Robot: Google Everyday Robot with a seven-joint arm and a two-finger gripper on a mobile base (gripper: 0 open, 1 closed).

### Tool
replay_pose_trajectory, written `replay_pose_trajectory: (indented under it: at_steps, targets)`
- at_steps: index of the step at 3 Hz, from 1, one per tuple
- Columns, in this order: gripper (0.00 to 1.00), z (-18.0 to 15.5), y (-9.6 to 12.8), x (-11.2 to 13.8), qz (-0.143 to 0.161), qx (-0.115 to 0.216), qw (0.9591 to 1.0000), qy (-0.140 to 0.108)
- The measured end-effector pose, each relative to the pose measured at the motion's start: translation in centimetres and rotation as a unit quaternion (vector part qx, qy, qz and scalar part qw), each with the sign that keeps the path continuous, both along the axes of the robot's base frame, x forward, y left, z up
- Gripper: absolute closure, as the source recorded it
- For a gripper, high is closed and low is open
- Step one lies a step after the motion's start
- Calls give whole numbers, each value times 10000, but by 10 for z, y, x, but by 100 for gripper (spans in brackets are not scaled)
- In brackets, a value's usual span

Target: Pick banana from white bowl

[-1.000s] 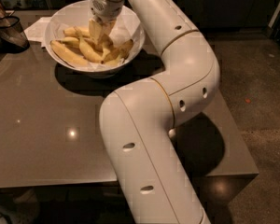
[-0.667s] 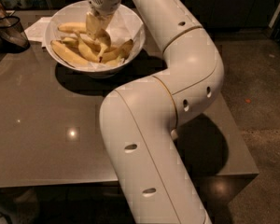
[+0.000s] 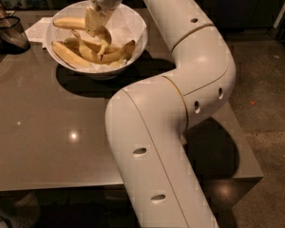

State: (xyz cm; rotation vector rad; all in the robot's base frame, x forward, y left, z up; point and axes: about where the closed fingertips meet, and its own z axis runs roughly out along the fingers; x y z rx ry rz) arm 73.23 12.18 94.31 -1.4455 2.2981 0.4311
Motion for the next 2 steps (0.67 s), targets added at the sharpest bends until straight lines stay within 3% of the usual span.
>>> replay_pose_trajectory:
  at_steps: [2]
  targets:
    - [100, 27, 5, -23, 198, -8, 9998, -5]
